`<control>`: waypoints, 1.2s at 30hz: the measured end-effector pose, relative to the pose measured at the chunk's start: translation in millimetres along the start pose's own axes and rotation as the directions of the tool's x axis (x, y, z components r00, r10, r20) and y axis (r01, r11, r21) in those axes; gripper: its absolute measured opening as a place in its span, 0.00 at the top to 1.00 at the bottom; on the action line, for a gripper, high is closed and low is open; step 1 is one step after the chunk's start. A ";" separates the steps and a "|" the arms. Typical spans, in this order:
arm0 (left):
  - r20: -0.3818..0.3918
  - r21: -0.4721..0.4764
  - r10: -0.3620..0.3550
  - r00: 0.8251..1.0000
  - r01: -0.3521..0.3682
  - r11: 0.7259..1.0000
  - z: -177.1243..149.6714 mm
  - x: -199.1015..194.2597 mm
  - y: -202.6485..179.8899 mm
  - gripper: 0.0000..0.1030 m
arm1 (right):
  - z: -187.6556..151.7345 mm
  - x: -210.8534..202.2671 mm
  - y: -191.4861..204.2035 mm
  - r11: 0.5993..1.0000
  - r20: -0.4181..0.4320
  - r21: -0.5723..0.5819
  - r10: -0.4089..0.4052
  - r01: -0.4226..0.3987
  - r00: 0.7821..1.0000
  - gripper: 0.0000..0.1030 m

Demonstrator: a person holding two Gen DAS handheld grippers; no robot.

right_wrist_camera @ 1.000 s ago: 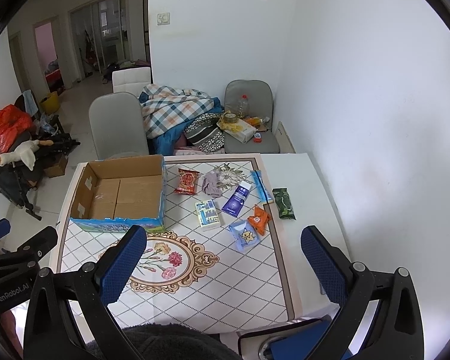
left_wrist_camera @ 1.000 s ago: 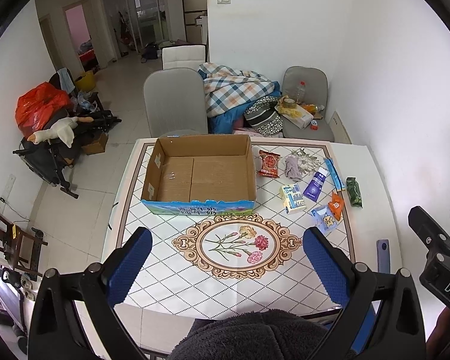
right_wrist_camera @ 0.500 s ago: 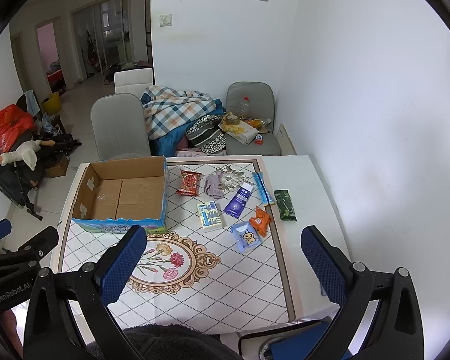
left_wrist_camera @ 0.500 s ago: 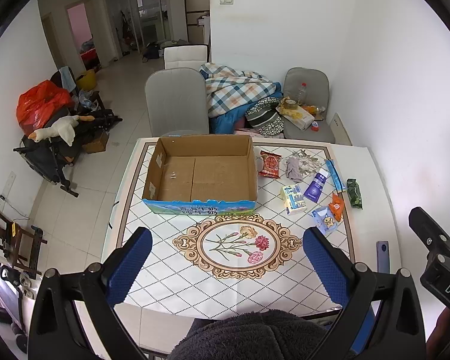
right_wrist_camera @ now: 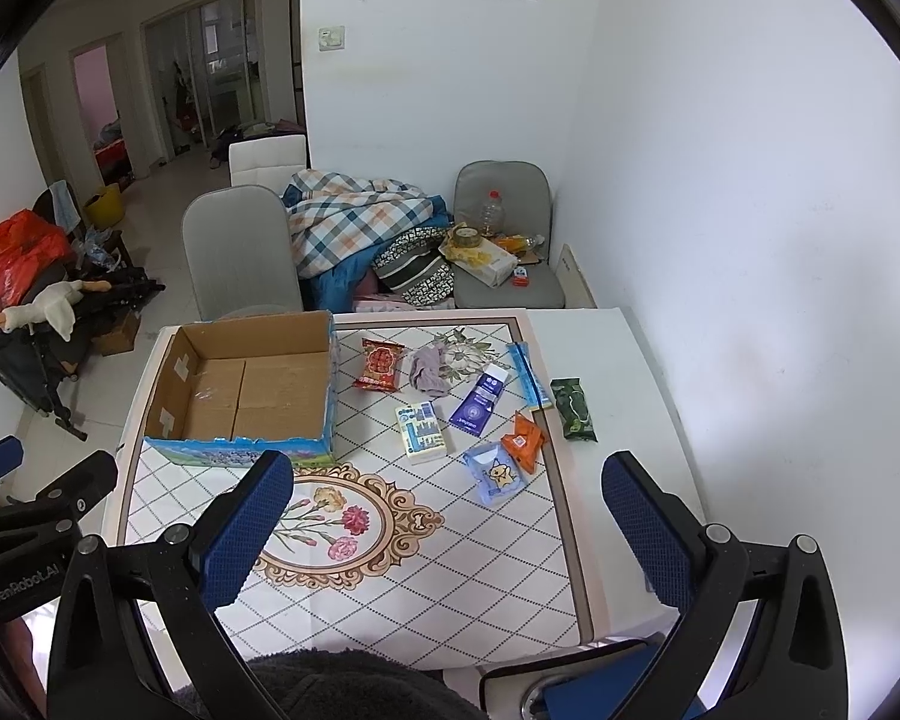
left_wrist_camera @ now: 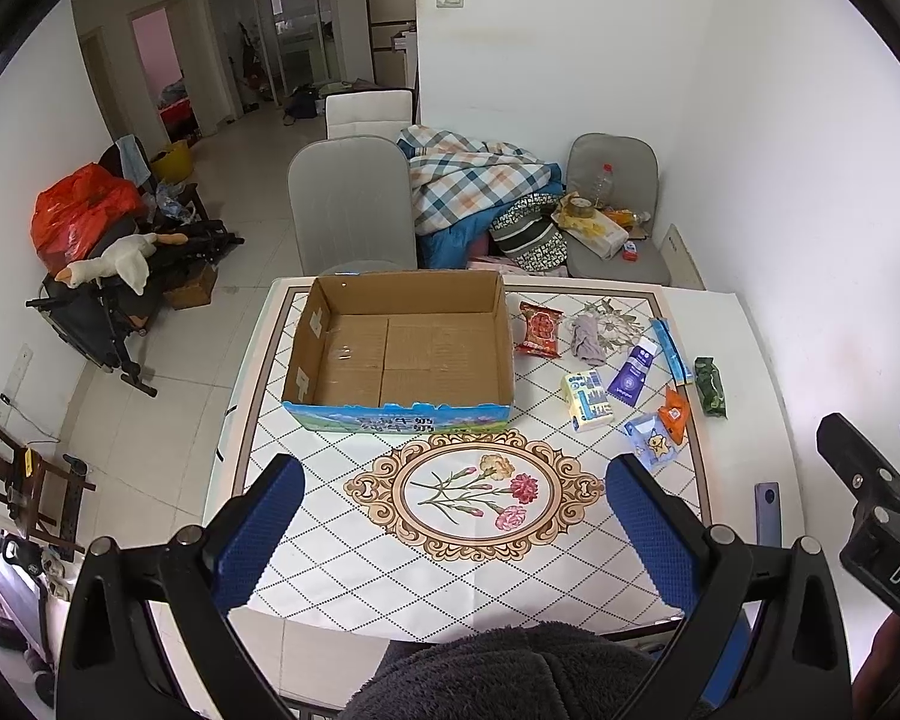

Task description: Organize soft objects

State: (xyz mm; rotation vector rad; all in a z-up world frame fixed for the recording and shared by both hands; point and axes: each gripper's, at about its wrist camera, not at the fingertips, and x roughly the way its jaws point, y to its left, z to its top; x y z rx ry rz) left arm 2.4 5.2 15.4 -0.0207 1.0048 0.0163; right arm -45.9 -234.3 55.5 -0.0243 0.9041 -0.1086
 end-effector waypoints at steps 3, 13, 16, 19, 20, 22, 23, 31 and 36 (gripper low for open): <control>0.015 0.018 0.009 1.000 -0.009 1.000 10.1 10.9 -6.5 0.00 | 1.4 12.4 -10.1 0.999 -0.008 0.035 -0.004 0.004 1.000 0.00; -0.112 0.122 -0.022 0.993 0.036 0.992 72.3 159.7 -87.5 0.00 | 16.7 160.1 -107.3 0.992 -0.153 0.106 -0.051 0.068 0.987 0.00; -0.266 0.103 -0.081 0.961 0.112 0.988 78.9 237.9 -122.6 0.00 | 11.6 237.4 -151.4 0.979 -0.277 0.182 -0.037 0.091 0.960 0.00; -0.386 0.071 -0.116 0.915 0.155 0.985 74.0 302.3 -152.1 0.02 | 4.6 312.3 -183.4 0.975 -0.367 0.202 -0.015 0.095 0.930 0.00; -0.427 0.068 -0.118 0.896 0.162 0.984 70.0 325.0 -163.7 0.06 | 3.0 335.7 -192.1 0.974 -0.391 0.205 -0.006 0.094 0.921 0.00; -0.497 0.054 -0.126 0.859 0.176 0.983 62.9 364.7 -182.7 0.13 | -2.1 383.5 -207.8 0.972 -0.447 0.210 0.000 0.105 0.895 0.00; -0.532 0.043 -0.133 0.836 0.183 0.982 58.8 385.5 -192.2 0.15 | -4.4 402.8 -211.4 0.971 -0.471 0.222 0.022 0.094 0.882 0.00; -0.703 -0.010 -0.118 0.702 0.156 0.988 30.2 495.4 -221.9 0.32 | -13.2 522.0 -243.4 0.955 -0.569 0.278 0.078 0.102 0.818 0.00; -0.704 0.049 -0.047 0.709 0.115 0.992 30.2 507.7 -236.3 0.29 | -4.1 589.9 -254.2 0.982 -0.638 0.136 -0.015 0.132 0.770 0.00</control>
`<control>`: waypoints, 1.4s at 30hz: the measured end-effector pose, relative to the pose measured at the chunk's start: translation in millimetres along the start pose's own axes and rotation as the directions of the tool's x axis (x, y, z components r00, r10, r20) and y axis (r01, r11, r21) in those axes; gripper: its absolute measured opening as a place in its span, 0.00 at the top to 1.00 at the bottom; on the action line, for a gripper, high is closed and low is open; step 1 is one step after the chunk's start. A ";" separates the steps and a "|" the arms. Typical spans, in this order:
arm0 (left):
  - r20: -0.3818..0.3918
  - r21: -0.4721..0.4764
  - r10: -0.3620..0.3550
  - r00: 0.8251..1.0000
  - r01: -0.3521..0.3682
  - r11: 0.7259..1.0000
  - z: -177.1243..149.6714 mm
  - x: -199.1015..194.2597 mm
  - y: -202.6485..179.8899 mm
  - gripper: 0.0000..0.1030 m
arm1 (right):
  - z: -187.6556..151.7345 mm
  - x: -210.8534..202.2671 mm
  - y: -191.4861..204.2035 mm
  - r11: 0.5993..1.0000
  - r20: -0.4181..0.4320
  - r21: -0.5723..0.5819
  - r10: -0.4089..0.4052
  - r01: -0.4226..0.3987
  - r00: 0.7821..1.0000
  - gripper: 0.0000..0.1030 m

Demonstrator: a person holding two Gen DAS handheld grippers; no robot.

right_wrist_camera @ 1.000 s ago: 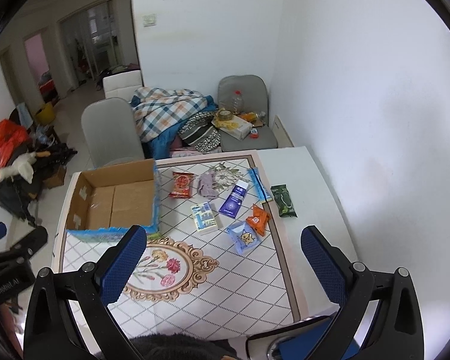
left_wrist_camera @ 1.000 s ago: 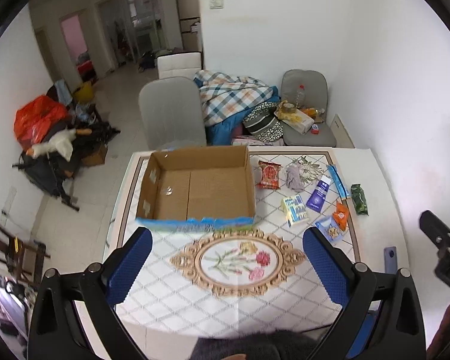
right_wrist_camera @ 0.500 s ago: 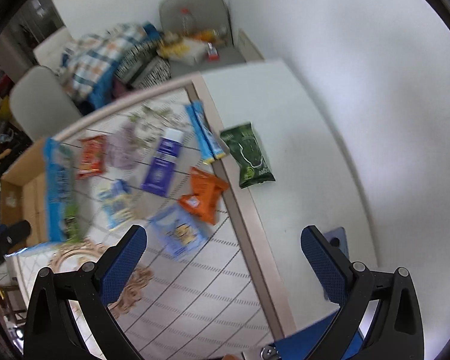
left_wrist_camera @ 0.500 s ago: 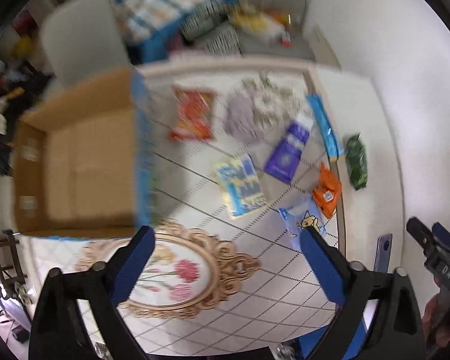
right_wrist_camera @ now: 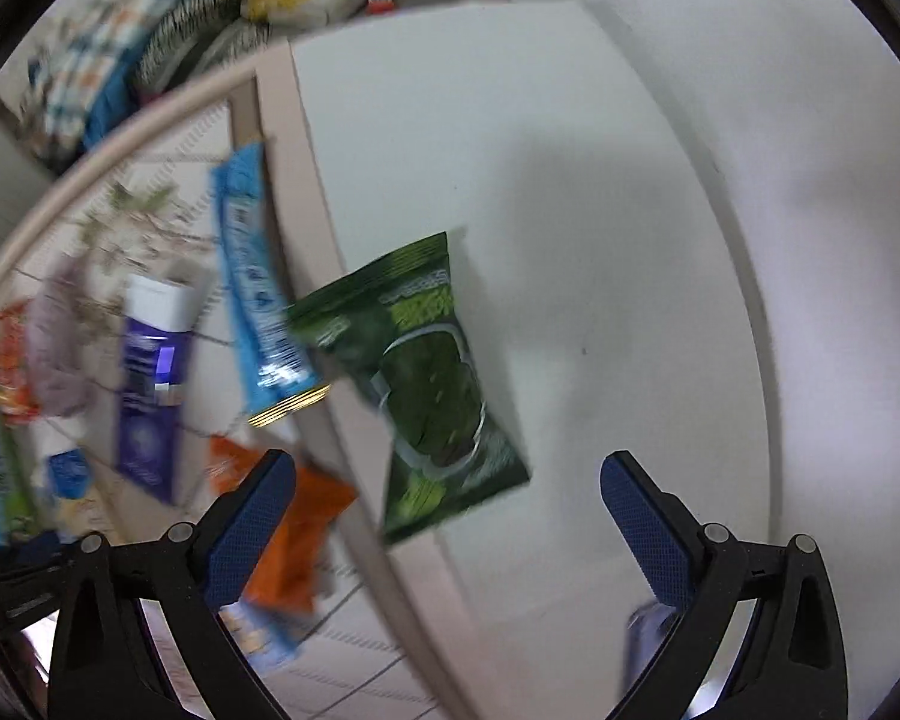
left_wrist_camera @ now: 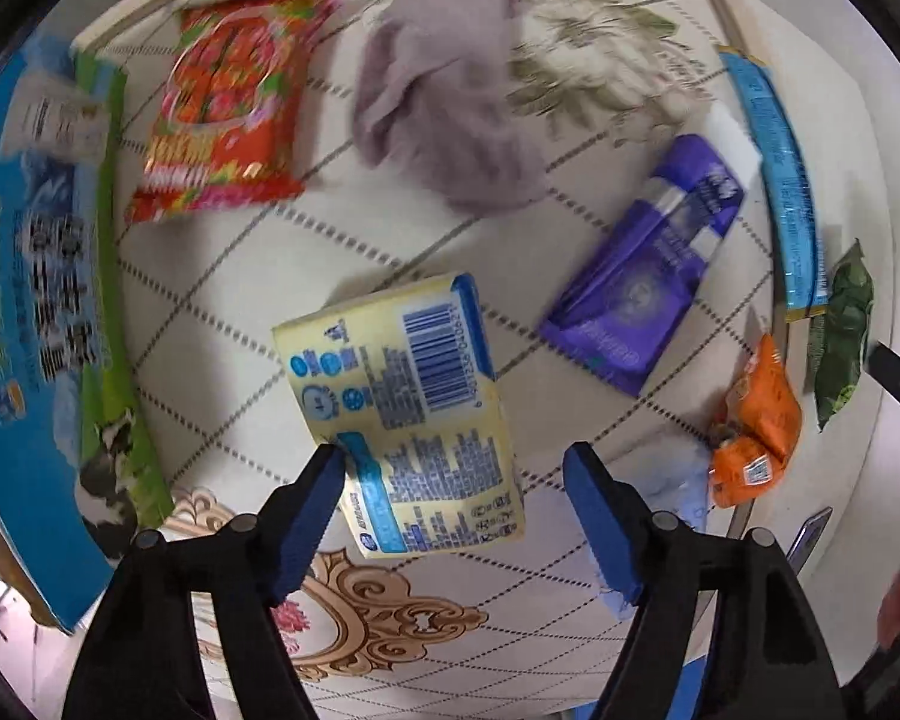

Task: Organize soft objects
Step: 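Grasp the yellow milk carton with the left tool while the right tool grasps the green snack bag, then carry both items over the box and release them inside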

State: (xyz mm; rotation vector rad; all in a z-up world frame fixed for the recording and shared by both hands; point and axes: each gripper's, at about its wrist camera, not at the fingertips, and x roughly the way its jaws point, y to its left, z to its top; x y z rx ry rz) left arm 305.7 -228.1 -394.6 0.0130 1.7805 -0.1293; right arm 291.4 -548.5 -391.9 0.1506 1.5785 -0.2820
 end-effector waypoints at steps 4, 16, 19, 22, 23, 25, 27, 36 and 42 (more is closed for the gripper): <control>-0.008 0.040 0.023 1.000 -0.023 0.999 -1.3 0.3 -11.6 0.29 | 21.2 37.6 2.4 0.999 -0.088 -0.028 0.014 -0.017 0.996 0.06; -0.071 -0.105 -0.041 0.997 0.034 0.994 2.7 24.7 22.5 0.27 | 44.6 66.1 7.0 0.998 -0.130 -0.044 0.033 -0.038 0.991 0.09; -0.078 -0.113 -0.048 0.996 0.039 0.993 4.1 40.8 23.2 0.31 | 48.9 73.9 3.2 0.999 -0.148 -0.031 0.039 -0.044 0.988 0.09; -0.036 -0.095 -0.041 0.998 0.038 0.995 -0.4 42.1 22.9 0.41 | 56.1 77.6 -5.2 0.998 -0.152 -0.020 0.062 -0.066 0.986 0.29; -0.025 -0.081 -0.037 0.999 0.035 0.996 -1.9 44.1 17.0 0.41 | 58.0 79.7 -9.0 0.997 -0.157 -0.012 0.074 -0.077 0.985 0.43; -0.001 -0.063 -0.011 1.000 0.011 0.998 -7.2 39.2 9.8 0.42 | 57.3 82.5 -12.8 0.996 -0.154 0.006 0.089 -0.089 0.984 0.51; 0.033 -0.036 -0.006 0.999 0.007 0.999 -16.1 26.2 0.6 0.42 | 54.9 80.1 -14.3 0.996 -0.140 0.006 0.083 -0.084 0.987 0.59; 0.228 0.030 -0.070 0.971 0.065 0.997 -79.6 -66.6 9.1 0.42 | 8.3 -1.9 6.3 0.987 -0.043 -0.024 0.160 -0.161 0.986 0.63; 0.342 -0.043 -0.073 0.937 0.094 0.995 -80.8 -154.8 86.5 0.42 | -41.1 -94.4 99.4 0.939 0.006 -0.142 0.316 -0.312 0.949 0.63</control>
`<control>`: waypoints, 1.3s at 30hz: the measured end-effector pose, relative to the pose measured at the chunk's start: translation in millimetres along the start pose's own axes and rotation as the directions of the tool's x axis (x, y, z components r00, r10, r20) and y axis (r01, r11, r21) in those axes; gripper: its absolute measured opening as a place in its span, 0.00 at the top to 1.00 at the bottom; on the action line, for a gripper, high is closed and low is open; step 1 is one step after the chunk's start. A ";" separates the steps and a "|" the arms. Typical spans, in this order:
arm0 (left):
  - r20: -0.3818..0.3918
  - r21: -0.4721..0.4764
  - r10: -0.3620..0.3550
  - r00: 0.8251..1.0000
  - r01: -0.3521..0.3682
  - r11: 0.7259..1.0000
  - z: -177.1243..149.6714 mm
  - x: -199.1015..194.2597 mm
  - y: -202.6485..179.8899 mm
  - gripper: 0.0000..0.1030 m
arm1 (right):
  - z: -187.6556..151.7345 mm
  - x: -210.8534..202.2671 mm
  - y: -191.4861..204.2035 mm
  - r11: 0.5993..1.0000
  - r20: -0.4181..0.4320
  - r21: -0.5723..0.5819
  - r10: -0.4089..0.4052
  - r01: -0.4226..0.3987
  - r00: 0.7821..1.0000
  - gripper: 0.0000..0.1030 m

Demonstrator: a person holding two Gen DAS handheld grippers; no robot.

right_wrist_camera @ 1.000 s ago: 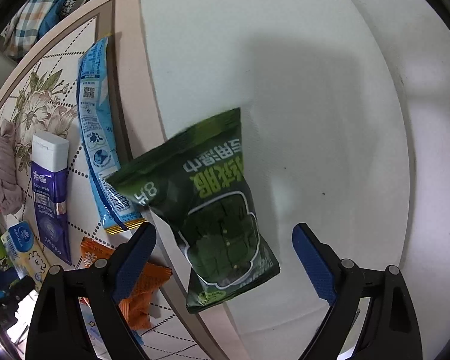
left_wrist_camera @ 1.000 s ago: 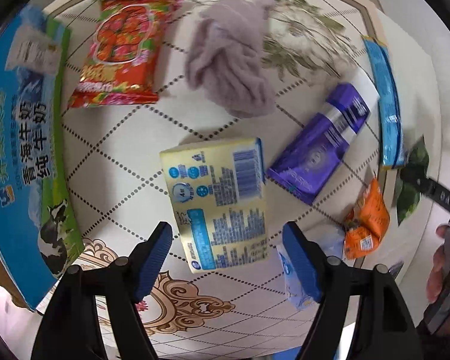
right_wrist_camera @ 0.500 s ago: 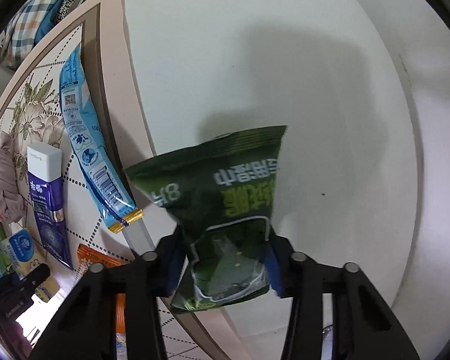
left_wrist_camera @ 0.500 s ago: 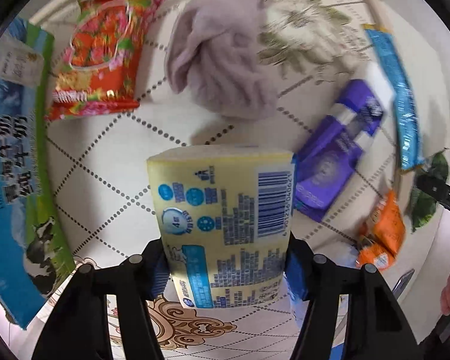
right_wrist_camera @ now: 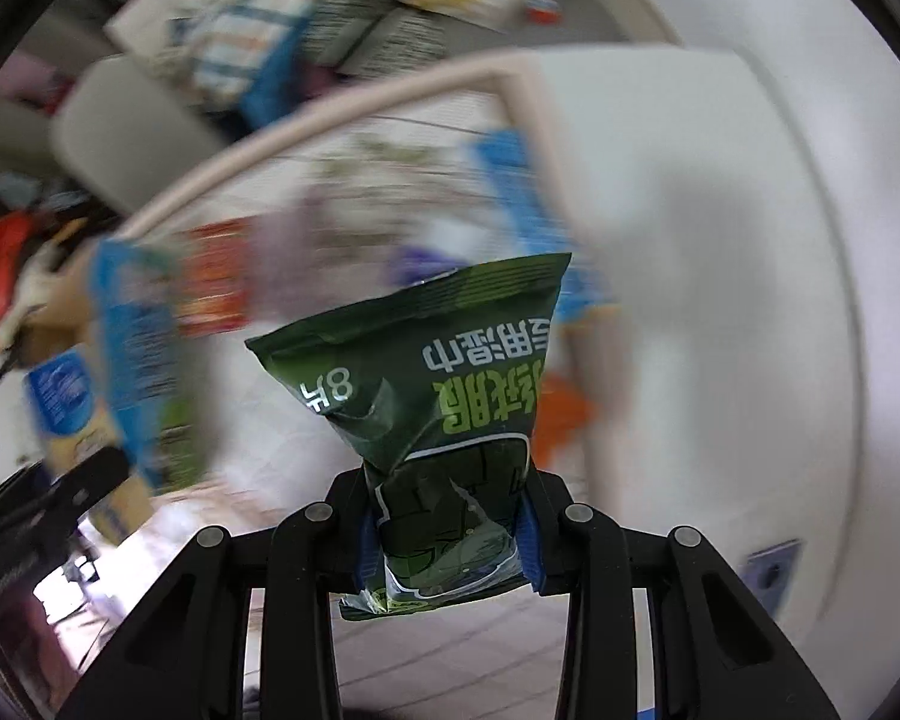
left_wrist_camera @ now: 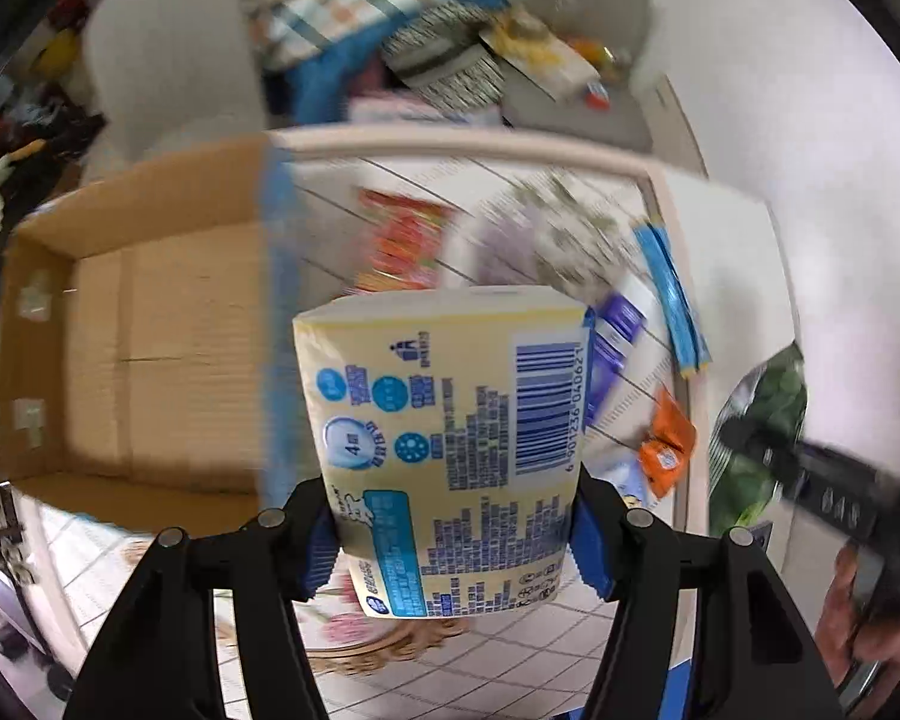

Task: Organize soft objects
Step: 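Carry both items over the box and release them inside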

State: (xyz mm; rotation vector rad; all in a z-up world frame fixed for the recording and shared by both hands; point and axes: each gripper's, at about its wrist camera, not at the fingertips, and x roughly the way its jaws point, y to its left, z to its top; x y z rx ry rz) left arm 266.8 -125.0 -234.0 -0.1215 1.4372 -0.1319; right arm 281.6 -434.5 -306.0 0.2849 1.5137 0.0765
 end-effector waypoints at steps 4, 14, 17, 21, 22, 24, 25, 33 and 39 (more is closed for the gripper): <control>0.051 -0.048 0.038 0.998 -0.036 0.998 10.0 -27.2 57.7 0.42 | -16.7 -20.2 103.3 0.989 0.025 -0.090 0.122 -0.120 0.992 0.63; 0.068 -0.095 0.084 0.994 -0.078 0.992 45.7 -38.7 183.7 0.42 | -13.7 -5.9 312.8 0.974 0.001 -0.187 0.133 -0.131 0.991 0.63; 0.048 -0.089 0.074 0.996 -0.069 0.994 58.1 -26.3 208.4 0.42 | -2.6 15.7 349.4 0.979 -0.020 -0.173 0.108 -0.110 0.994 0.63; 0.001 -0.081 0.036 0.999 -0.036 0.996 70.2 -4.4 236.3 0.42 | 8.8 45.6 378.8 0.984 -0.027 -0.169 0.059 -0.063 0.998 0.63; -0.017 -0.072 0.014 1.000 -0.015 0.997 73.7 6.3 242.1 0.42 | 11.8 54.9 383.7 0.985 -0.036 -0.165 0.045 -0.051 0.998 0.63; -0.053 -0.078 -0.025 0.998 0.021 0.997 77.0 17.2 250.2 0.42 | 17.0 75.1 389.8 0.986 -0.051 -0.165 0.018 -0.026 0.999 0.63; -0.070 -0.083 -0.047 0.996 0.041 0.996 79.1 27.6 255.5 0.41 | 19.8 83.7 387.0 0.986 -0.055 -0.164 0.002 -0.011 0.999 0.63; -0.171 -0.083 -0.140 0.975 0.127 0.988 91.0 75.6 266.8 0.41 | 31.1 139.7 396.9 0.978 -0.081 -0.193 -0.092 0.075 0.992 0.63; -0.210 -0.080 -0.167 0.963 0.153 0.985 104.3 93.7 262.4 0.41 | 46.1 163.5 403.1 0.969 -0.065 -0.209 -0.148 0.132 0.987 0.63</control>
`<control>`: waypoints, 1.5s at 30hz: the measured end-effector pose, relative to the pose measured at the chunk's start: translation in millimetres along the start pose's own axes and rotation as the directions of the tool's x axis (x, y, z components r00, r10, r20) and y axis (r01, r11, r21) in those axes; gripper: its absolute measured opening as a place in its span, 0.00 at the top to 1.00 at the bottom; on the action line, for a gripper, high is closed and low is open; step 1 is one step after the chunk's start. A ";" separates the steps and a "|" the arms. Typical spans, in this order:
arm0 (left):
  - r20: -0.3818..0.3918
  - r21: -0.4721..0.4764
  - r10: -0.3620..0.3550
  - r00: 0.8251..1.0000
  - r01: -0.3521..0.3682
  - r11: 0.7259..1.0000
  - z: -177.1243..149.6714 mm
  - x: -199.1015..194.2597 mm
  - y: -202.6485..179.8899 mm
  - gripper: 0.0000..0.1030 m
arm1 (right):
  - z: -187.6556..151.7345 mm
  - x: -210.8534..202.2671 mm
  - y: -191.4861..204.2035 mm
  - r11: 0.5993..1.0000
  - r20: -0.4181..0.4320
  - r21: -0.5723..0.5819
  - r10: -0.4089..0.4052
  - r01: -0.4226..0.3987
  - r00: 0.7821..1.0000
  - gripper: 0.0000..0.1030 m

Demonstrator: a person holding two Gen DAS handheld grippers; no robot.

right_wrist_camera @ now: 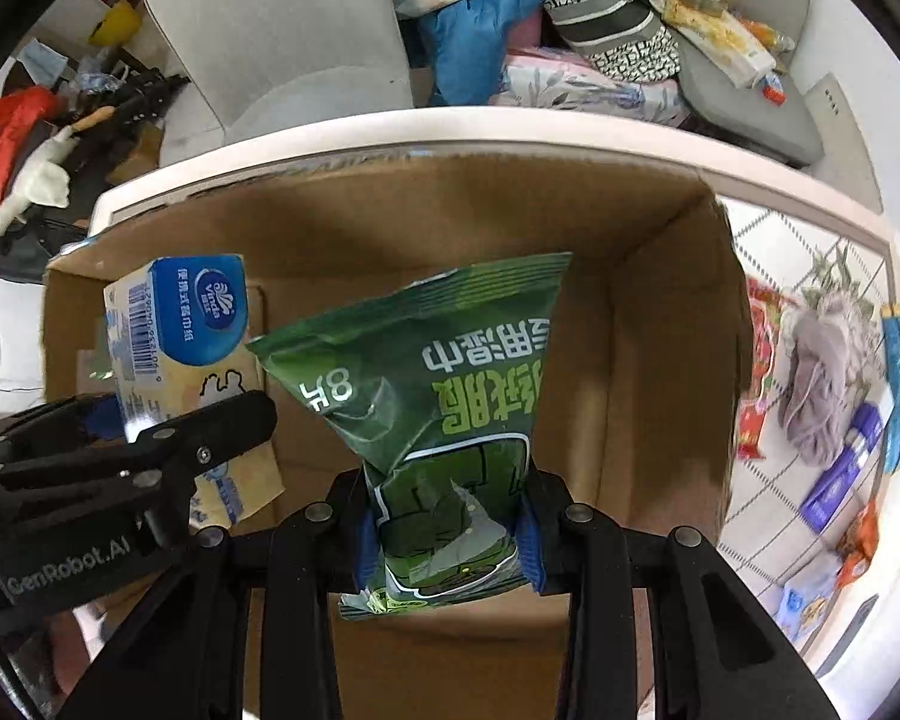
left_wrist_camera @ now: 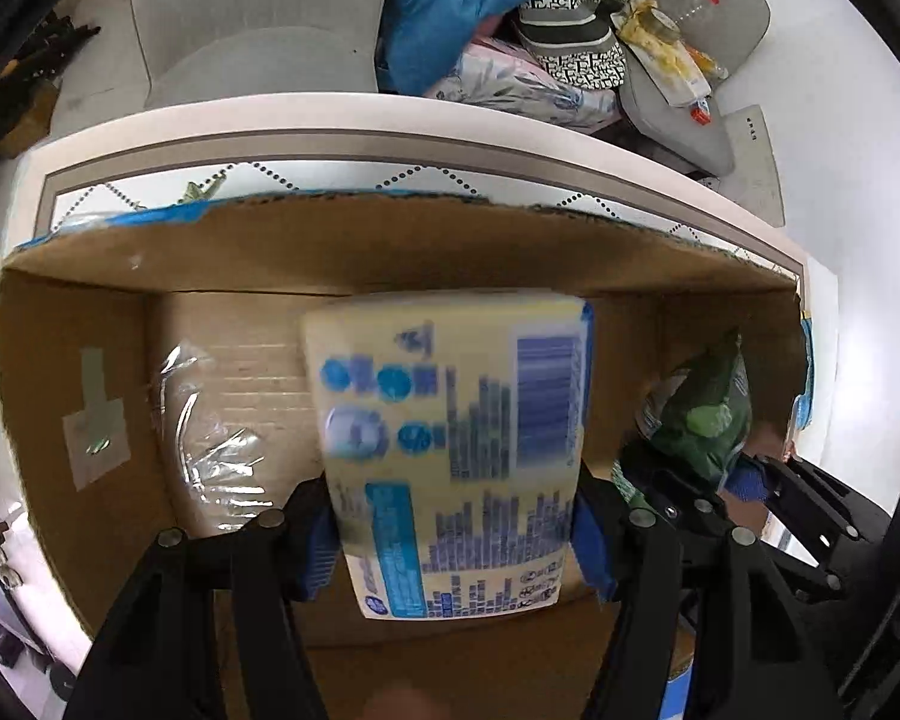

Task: Organize soft objects
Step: 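Carry both items over the box and release them inside, then grasp the lilac cloth with the left tool while the right tool grasps the purple toothpaste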

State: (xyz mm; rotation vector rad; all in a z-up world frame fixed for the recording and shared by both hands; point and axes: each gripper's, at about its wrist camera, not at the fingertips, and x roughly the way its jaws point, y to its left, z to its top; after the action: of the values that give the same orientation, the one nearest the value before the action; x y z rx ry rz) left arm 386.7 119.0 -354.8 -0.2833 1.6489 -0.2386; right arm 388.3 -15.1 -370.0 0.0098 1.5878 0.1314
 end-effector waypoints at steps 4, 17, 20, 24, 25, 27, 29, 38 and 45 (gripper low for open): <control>-0.007 0.007 0.015 1.000 -0.015 1.000 0.4 -5.7 -0.5 0.30 | 6.2 5.6 0.4 1.000 -0.012 0.010 0.004 -0.004 1.000 0.56; 0.153 0.048 0.157 0.976 -0.166 0.985 -49.6 -63.7 8.7 0.09 | -29.3 -39.6 5.9 1.000 0.053 0.013 -0.018 0.017 0.998 0.01; 0.198 0.040 0.191 0.962 -0.202 0.979 -73.5 -78.0 9.6 0.09 | -49.6 -53.6 9.7 1.000 0.078 -0.001 -0.022 0.022 0.997 0.01; 0.241 0.032 0.220 0.945 -0.234 0.972 -102.0 -95.3 7.6 0.09 | -78.7 -73.1 14.0 1.000 0.109 -0.012 -0.015 0.017 0.994 0.01; 0.253 0.029 0.218 0.943 -0.233 0.972 -111.7 -101.0 7.5 0.09 | -87.2 -78.7 14.5 1.000 0.116 -0.013 -0.004 0.006 0.993 0.01; 0.265 0.020 0.226 0.937 -0.240 0.971 -122.6 -106.5 3.4 0.09 | -101.4 -88.6 14.8 1.000 0.132 -0.016 0.002 0.000 0.991 0.01; 0.278 0.013 0.239 0.931 -0.252 0.968 -135.9 -113.4 0.9 0.09 | -117.0 -99.1 14.7 1.000 0.154 -0.021 0.011 -0.008 0.988 0.01; 0.375 -0.025 0.260 0.890 -0.270 0.962 -179.8 -147.9 -45.7 0.09 | -169.1 -146.7 -5.8 0.989 0.263 -0.054 0.145 -0.135 0.954 0.01; 0.441 0.083 0.217 0.871 -0.280 0.956 -172.6 -151.1 -142.9 0.09 | -178.5 -179.2 -92.3 0.987 0.340 0.010 0.150 -0.163 0.928 0.01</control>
State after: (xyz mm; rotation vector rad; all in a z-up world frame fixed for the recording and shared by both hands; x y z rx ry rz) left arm 234.3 30.4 -150.0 -0.0041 1.2066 -0.0885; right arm 221.4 -136.6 -197.1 0.1808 1.2430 0.2131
